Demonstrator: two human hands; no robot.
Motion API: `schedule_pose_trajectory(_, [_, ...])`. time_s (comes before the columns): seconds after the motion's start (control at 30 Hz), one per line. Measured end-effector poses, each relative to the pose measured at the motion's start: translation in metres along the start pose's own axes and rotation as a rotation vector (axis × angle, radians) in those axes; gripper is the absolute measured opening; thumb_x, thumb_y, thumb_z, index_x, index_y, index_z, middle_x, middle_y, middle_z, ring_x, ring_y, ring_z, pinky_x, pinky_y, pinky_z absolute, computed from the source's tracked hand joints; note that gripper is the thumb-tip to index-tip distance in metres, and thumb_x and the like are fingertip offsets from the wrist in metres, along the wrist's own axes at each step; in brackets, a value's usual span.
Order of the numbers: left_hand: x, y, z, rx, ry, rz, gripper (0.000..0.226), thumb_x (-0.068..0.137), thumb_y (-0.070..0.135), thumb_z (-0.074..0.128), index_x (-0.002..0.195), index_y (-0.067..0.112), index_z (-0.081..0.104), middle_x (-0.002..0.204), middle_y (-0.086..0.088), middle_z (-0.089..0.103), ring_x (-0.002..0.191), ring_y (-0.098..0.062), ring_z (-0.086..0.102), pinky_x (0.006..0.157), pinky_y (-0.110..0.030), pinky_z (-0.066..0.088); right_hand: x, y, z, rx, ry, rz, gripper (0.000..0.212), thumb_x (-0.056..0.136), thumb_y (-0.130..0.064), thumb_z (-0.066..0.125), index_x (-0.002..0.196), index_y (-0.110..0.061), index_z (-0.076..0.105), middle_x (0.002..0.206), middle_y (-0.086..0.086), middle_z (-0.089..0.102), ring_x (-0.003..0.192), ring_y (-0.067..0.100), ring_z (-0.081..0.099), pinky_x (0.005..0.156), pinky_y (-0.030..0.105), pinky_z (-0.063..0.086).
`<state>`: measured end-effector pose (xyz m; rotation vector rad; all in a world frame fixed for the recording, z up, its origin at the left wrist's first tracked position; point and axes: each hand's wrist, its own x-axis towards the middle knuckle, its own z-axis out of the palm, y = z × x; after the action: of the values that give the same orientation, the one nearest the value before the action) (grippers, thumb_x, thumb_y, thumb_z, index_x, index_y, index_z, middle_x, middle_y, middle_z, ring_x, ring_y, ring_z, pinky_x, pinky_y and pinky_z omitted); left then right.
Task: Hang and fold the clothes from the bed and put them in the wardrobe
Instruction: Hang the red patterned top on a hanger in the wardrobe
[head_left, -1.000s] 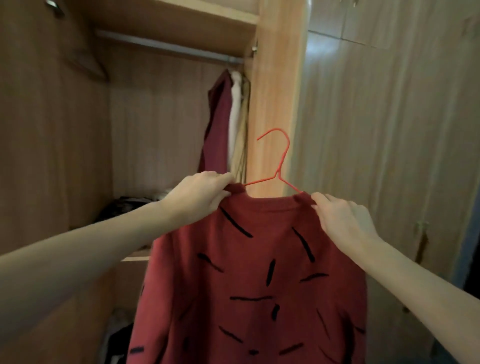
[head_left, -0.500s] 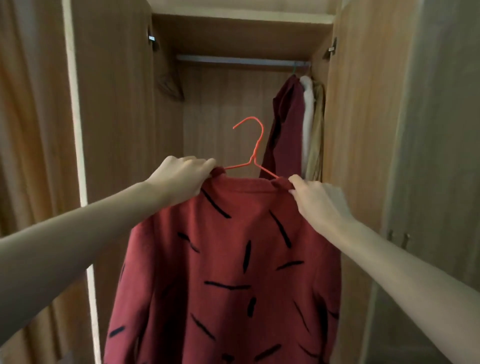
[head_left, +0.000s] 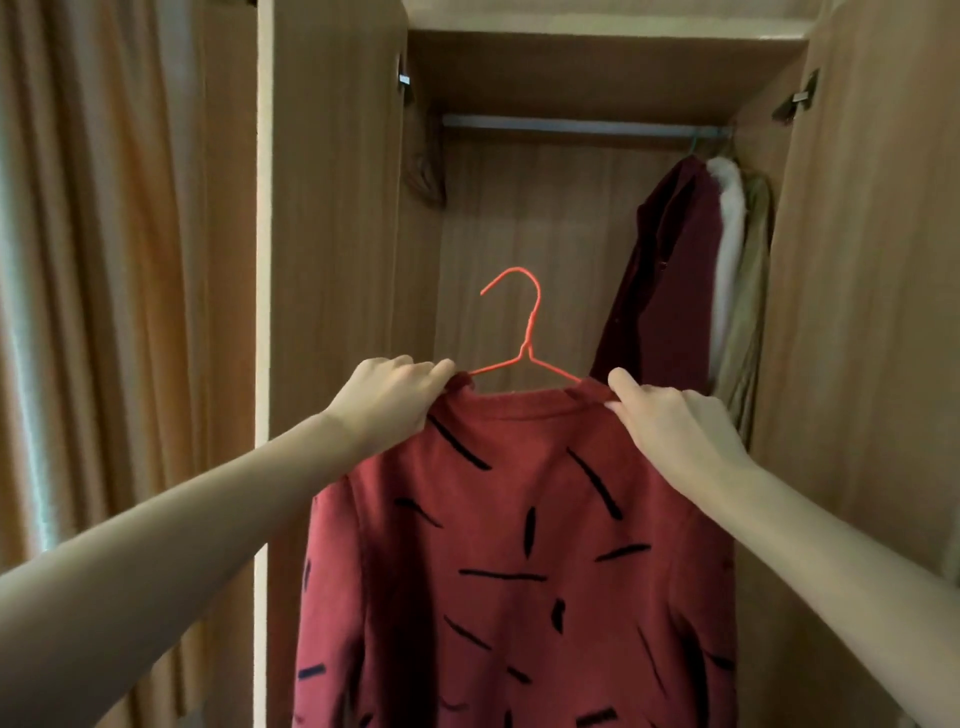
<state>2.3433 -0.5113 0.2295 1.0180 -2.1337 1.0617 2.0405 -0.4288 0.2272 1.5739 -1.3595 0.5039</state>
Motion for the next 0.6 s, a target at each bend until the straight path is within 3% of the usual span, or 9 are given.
schedule_pose_trajectory(0.1, [0.009, -0.007, 0.022, 0.017, 0.037, -0.006, 0.02, 0.082, 0.014, 0.064, 0.092, 0.018, 0.047, 0.072, 0.005, 0.062, 0.065, -0.026, 0.063, 0.048, -0.036, 0.05, 0.012, 0.006, 0.019, 0.029, 0.024, -0.013, 0.033, 0.09, -0.041, 0.059, 0.096, -0.018, 0.037, 0.058, 0.001, 0.055, 0.042, 0.031, 0.059, 0.04, 0.03, 0.035])
schedule_pose_trajectory(0.23, [0.03, -0.011, 0.05, 0.003, 0.071, 0.01, 0.014, 0.089, 0.019, 0.06, 0.086, 0.018, 0.046, 0.069, 0.005, 0.062, 0.061, -0.027, 0.063, 0.044, -0.031, 0.041, 0.03, 0.02, 0.049, 0.046, -0.044, 0.007, 0.031, 0.097, -0.05, 0.037, 0.104, -0.02, 0.036, 0.068, 0.0, 0.055, 0.058, 0.033, 0.064, 0.049, 0.035, 0.042])
schedule_pose_trajectory(0.37, [0.067, -0.016, 0.079, 0.0, 0.046, -0.02, 0.008, 0.095, 0.023, 0.052, 0.09, 0.018, 0.047, 0.076, 0.005, 0.064, 0.07, -0.027, 0.066, 0.049, -0.032, 0.04, 0.054, 0.042, 0.081, 0.042, -0.014, -0.064, 0.035, 0.096, -0.049, 0.034, 0.099, -0.016, 0.042, 0.063, 0.001, 0.055, 0.052, 0.034, 0.062, 0.044, 0.036, 0.045])
schedule_pose_trajectory(0.47, [0.097, -0.019, 0.101, 0.026, 0.009, -0.038, 0.007, 0.097, 0.026, 0.047, 0.097, 0.019, 0.048, 0.086, 0.006, 0.066, 0.078, -0.027, 0.068, 0.053, -0.031, 0.038, 0.07, 0.068, 0.104, 0.115, -0.066, -0.077, 0.034, 0.096, -0.048, 0.028, 0.095, -0.016, 0.039, 0.067, -0.001, 0.057, 0.059, 0.034, 0.063, 0.05, 0.038, 0.047])
schedule_pose_trajectory(0.6, [0.133, -0.021, 0.129, 0.076, 0.062, -0.016, 0.011, 0.095, 0.027, 0.053, 0.097, 0.017, 0.056, 0.081, 0.005, 0.068, 0.069, -0.028, 0.068, 0.049, -0.029, 0.036, 0.084, 0.098, 0.138, 0.117, -0.041, -0.093, 0.028, 0.096, -0.04, 0.033, 0.094, -0.014, 0.044, 0.064, 0.0, 0.056, 0.055, 0.034, 0.062, 0.049, 0.041, 0.05])
